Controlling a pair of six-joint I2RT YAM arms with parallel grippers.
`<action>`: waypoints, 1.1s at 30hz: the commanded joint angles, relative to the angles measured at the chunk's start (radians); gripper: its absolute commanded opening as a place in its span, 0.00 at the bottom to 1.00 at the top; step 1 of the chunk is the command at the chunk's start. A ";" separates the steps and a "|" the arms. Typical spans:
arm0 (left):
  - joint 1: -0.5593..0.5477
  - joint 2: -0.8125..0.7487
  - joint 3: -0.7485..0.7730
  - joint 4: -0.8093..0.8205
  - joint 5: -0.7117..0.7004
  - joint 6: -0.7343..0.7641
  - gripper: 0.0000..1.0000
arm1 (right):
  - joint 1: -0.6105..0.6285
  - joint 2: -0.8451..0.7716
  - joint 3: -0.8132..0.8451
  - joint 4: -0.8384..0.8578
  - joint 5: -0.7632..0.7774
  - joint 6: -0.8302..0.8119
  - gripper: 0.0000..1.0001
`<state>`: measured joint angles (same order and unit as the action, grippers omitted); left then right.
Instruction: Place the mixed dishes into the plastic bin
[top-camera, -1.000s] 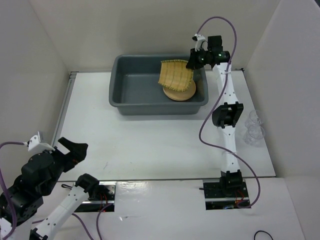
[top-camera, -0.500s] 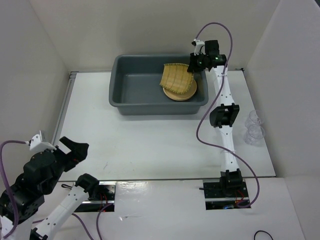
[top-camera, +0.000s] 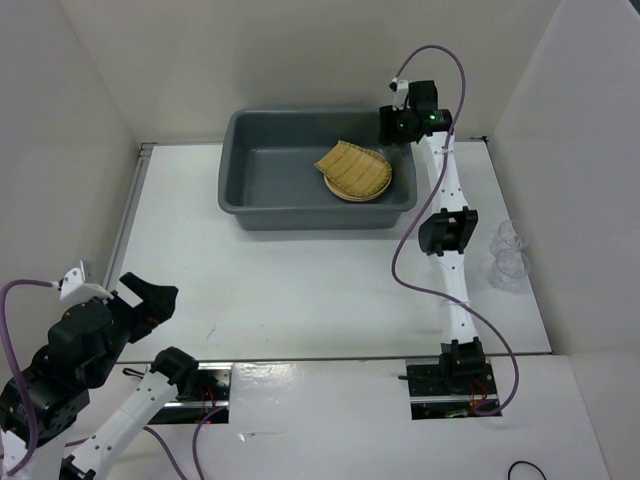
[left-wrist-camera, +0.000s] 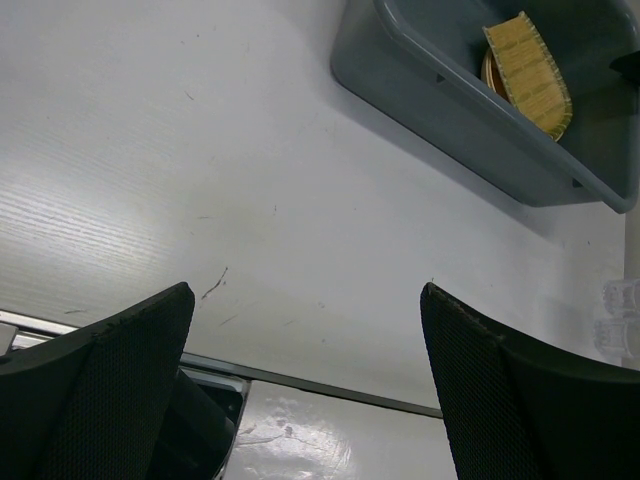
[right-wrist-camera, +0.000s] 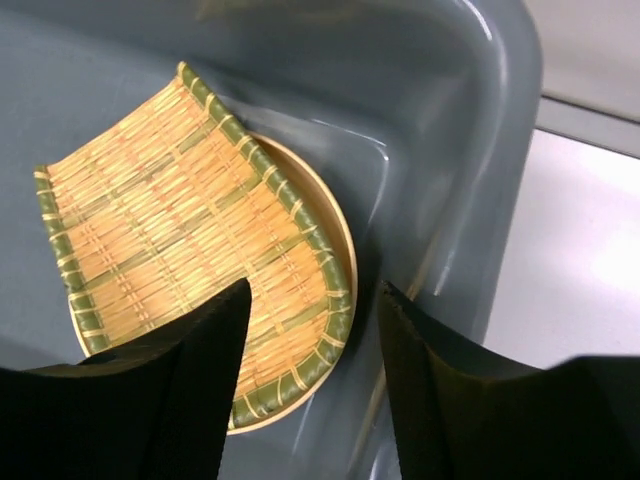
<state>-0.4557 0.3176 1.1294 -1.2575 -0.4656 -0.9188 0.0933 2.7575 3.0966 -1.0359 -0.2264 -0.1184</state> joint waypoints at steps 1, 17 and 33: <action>0.003 -0.008 -0.005 0.013 -0.004 0.003 1.00 | -0.009 -0.093 0.040 0.013 0.125 0.017 0.60; 0.003 -0.002 -0.005 0.024 0.001 0.020 1.00 | -0.406 -0.429 -0.438 -0.266 0.358 -0.372 0.84; 0.003 0.009 -0.014 0.033 0.012 0.031 1.00 | -0.474 -0.845 -1.496 0.187 0.366 -0.415 0.84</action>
<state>-0.4557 0.3397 1.1141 -1.2522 -0.4545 -0.8913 -0.3752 1.9965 1.6569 -0.9970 0.1165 -0.5186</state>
